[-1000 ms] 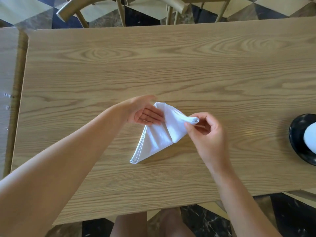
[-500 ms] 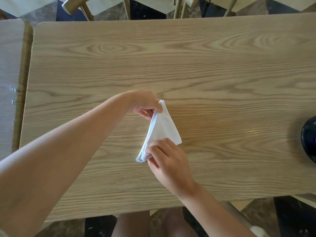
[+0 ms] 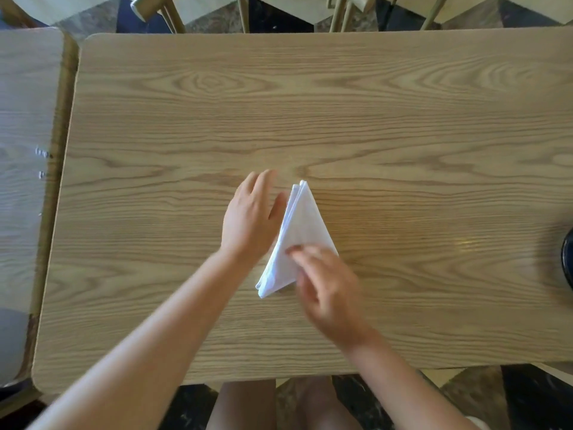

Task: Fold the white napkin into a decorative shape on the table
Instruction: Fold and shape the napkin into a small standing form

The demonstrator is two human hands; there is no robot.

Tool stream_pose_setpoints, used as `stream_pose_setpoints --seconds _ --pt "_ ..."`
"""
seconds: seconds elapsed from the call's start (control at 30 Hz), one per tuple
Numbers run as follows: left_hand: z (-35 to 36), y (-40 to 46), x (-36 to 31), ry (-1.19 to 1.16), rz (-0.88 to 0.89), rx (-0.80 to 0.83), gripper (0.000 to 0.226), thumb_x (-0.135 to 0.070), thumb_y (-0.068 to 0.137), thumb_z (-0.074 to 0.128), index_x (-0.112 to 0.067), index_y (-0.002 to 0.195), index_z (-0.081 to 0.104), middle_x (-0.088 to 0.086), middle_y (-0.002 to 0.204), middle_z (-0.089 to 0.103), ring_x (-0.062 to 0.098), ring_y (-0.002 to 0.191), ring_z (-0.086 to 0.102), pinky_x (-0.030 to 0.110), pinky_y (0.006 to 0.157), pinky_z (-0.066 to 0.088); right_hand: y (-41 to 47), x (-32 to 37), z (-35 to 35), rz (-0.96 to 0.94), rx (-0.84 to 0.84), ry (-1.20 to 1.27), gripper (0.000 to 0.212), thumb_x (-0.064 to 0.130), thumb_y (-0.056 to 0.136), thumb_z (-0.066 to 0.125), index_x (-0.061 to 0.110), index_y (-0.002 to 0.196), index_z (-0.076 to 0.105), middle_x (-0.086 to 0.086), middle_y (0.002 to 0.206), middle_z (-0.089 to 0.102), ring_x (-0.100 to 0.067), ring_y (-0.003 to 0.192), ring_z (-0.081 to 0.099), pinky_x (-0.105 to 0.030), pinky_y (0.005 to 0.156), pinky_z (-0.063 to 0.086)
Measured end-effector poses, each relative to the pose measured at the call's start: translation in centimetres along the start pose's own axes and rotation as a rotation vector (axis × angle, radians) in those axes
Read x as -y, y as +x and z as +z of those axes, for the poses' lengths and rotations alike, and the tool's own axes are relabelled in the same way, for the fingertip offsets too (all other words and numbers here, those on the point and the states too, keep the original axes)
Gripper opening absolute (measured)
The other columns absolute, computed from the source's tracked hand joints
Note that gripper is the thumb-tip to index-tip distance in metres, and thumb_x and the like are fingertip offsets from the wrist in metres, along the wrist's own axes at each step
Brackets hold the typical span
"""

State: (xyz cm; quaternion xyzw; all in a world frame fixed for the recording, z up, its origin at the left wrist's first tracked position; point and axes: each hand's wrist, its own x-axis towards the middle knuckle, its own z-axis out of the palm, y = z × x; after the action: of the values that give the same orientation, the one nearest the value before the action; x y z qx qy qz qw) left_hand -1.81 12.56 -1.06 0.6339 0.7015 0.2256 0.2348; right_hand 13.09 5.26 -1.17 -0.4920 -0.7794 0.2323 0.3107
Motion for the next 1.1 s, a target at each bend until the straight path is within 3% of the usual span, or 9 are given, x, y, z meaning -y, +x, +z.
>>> stream_pose_setpoints --seconds 0.07,0.1,0.17,0.23,0.37,0.53,0.67,0.8,1.1 --pt "0.1 -3.8 -0.4 0.111 0.048 -0.150 0.052 -0.029 0.091 0.036 -0.003 0.135 0.042 0.012 0.137 0.049 0.025 0.127 0.043 0.034 0.101 0.033 1.9 -1.5 -1.0 0.032 -0.086 -0.107 0.036 0.003 0.089 0.044 0.003 0.123 0.057 -0.011 0.126 0.060 -0.022 0.123 0.048 -0.033 0.104 0.039" --pt "0.5 -5.6 -0.7 0.189 0.086 -0.146 0.054 -0.027 0.093 0.035 -0.001 0.140 0.034 0.014 0.146 0.039 0.024 0.135 0.033 0.037 0.108 0.027 2.9 -2.3 -1.0 0.022 -0.051 -0.186 0.040 0.006 0.091 0.042 0.005 0.130 0.050 -0.010 0.136 0.052 -0.023 0.132 0.039 -0.036 0.110 0.032" --pt "2.0 -8.5 -1.3 0.303 0.132 -0.080 0.057 -0.027 0.095 0.030 -0.002 0.145 0.021 0.013 0.153 0.023 0.020 0.142 0.017 0.047 0.114 0.016 4.7 -3.7 -0.4 -0.034 0.128 -0.333 0.048 0.015 0.094 0.039 0.013 0.142 0.033 -0.007 0.149 0.034 -0.022 0.141 0.020 -0.040 0.115 0.018" --pt "3.5 -9.8 -1.2 0.350 0.142 -0.022 0.056 -0.026 0.096 0.028 -0.003 0.146 0.019 0.012 0.154 0.018 0.019 0.143 0.014 0.052 0.113 0.015 5.8 -4.9 0.6 -0.090 0.290 -0.405 0.050 0.023 0.096 0.033 0.016 0.145 0.026 -0.006 0.153 0.025 -0.021 0.143 0.014 -0.042 0.115 0.012" --pt "5.1 -9.5 1.1 0.392 0.141 0.064 0.053 -0.027 0.097 0.025 -0.003 0.144 0.028 0.010 0.153 0.023 0.017 0.142 0.018 0.049 0.114 0.015 6.2 -6.1 2.0 -0.118 0.428 -0.435 0.054 0.030 0.095 0.025 0.012 0.146 0.022 -0.007 0.155 0.019 -0.018 0.143 0.011 -0.038 0.116 0.012" --pt "5.1 -8.9 1.3 0.413 0.136 0.094 0.053 -0.029 0.099 0.011 -0.004 0.144 0.025 0.008 0.153 0.020 0.016 0.141 0.018 0.049 0.113 0.013 6.2 -6.2 2.6 -0.088 0.414 -0.446 0.055 0.028 0.094 0.025 0.007 0.145 0.024 -0.009 0.155 0.019 -0.019 0.143 0.011 -0.035 0.117 0.008" --pt "5.2 -8.8 1.3 0.358 0.142 0.078 0.053 -0.025 0.095 0.027 -0.003 0.143 0.031 0.012 0.151 0.030 0.018 0.140 0.023 0.050 0.111 0.019 6.5 -6.3 2.7 -0.107 0.422 -0.442 0.055 0.026 0.091 0.026 0.005 0.142 0.032 -0.012 0.151 0.029 -0.022 0.142 0.018 -0.037 0.116 0.012" --pt "5.2 -8.6 1.5 0.317 0.152 0.106 0.053 -0.025 0.094 0.029 -0.002 0.142 0.031 0.013 0.150 0.034 0.021 0.140 0.026 0.047 0.110 0.021 6.7 -6.4 2.7 -0.111 0.429 -0.425 0.055 0.026 0.090 0.027 0.004 0.140 0.035 -0.013 0.149 0.034 -0.024 0.141 0.022 -0.038 0.115 0.015" --pt "4.3 -10.4 1.7 0.318 0.157 0.146 0.054 -0.029 0.094 0.031 -0.008 0.144 0.032 0.005 0.151 0.033 0.016 0.140 0.027 0.050 0.110 0.018 3.4 -6.4 0.6 -0.191 0.505 -0.464 0.057 0.032 0.092 0.032 0.018 0.146 0.021 -0.005 0.155 0.015 -0.021 0.144 0.008 -0.045 0.115 0.010"
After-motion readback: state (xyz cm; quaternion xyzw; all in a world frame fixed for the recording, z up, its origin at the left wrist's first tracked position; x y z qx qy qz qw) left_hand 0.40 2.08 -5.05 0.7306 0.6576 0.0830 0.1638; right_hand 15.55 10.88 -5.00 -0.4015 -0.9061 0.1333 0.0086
